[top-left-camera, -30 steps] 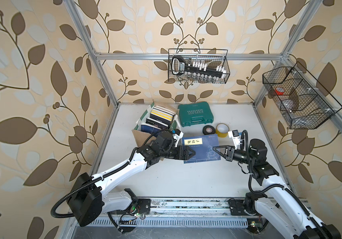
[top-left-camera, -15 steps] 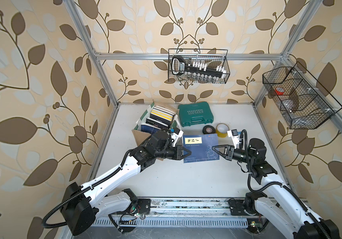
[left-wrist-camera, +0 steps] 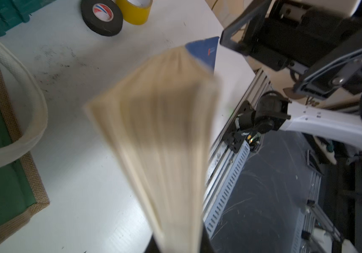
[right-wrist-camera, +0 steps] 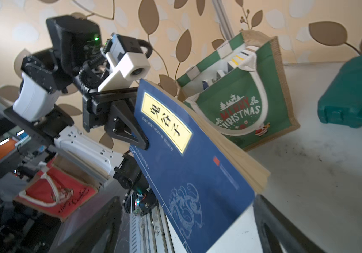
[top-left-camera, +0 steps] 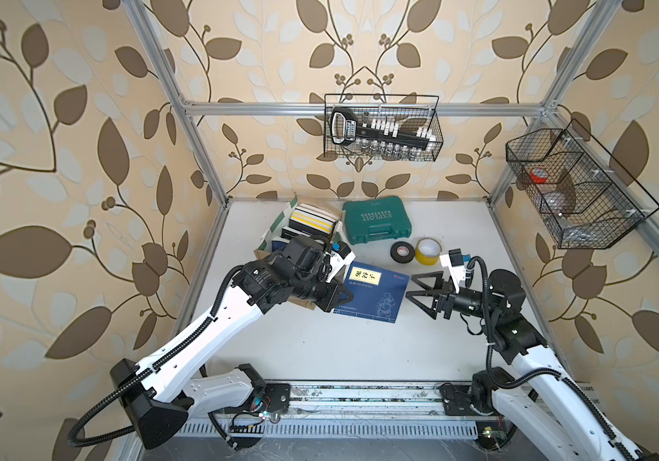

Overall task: Put the books into the canvas bag
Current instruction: Pick up the book from the center of the board.

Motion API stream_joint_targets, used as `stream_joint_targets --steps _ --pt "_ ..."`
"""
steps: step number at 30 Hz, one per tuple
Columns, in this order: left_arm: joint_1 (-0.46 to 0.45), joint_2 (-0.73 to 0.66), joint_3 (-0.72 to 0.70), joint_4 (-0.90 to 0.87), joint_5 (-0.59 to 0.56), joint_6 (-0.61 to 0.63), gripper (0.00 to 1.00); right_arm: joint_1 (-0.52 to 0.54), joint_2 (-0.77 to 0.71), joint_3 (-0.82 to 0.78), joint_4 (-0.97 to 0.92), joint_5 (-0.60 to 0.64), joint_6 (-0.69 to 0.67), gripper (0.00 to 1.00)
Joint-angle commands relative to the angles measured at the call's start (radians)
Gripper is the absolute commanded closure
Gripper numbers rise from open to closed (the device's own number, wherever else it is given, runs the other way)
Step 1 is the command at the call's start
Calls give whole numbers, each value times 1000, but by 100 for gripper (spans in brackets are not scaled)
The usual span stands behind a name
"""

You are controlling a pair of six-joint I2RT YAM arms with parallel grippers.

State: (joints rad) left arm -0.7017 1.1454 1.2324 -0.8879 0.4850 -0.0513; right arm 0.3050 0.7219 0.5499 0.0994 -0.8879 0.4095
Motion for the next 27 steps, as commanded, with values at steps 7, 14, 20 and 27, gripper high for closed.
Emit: stream_joint_targets --steps 7,14,20,27 --pt "-53 -66 45 -147 178 311 100 245 199 252 -267 18 -343 9" --pt "-108 -57 31 -173 225 346 100 365 317 376 -428 -14 -465 11" --pt "-135 -49 22 -184 190 347 100 412 410 505 -621 -36 -571 47" --pt "-139 -56 13 -163 170 340 100 449 459 566 -736 -75 -629 90"
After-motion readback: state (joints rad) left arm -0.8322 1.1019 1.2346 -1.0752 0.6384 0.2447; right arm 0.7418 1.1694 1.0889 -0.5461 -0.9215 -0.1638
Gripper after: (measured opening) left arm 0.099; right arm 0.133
